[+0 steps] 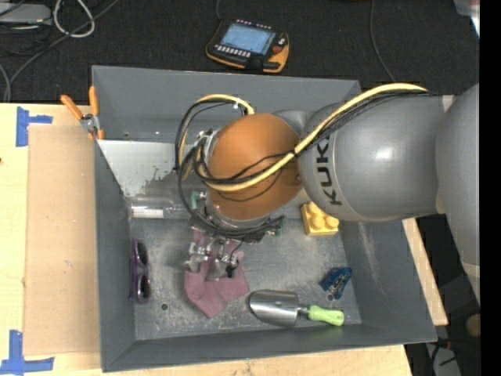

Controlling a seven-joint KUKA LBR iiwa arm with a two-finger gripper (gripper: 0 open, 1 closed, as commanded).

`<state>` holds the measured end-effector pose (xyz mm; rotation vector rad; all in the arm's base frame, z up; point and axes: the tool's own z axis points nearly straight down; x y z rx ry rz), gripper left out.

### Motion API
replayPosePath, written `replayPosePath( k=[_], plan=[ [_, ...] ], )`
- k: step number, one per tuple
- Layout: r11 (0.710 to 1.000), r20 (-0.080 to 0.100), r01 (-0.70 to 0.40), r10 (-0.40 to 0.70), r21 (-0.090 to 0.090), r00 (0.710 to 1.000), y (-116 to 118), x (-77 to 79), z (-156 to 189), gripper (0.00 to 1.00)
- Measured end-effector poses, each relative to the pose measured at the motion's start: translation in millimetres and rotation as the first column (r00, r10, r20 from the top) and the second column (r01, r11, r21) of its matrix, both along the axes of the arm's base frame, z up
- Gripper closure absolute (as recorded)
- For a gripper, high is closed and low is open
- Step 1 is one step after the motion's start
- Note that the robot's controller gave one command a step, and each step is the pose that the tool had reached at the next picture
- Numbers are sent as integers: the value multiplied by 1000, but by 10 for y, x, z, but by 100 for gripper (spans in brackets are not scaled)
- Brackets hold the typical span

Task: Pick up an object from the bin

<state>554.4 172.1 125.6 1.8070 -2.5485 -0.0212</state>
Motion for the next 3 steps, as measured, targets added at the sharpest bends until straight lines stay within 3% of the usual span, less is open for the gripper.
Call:
replayPosePath(
  k=[1,3],
  plan=[
    [1000,7,1,-1,2,1000,6,19,234,100],
    [1000,5,7,-7,3,1000,15,12,447,100]
  ],
)
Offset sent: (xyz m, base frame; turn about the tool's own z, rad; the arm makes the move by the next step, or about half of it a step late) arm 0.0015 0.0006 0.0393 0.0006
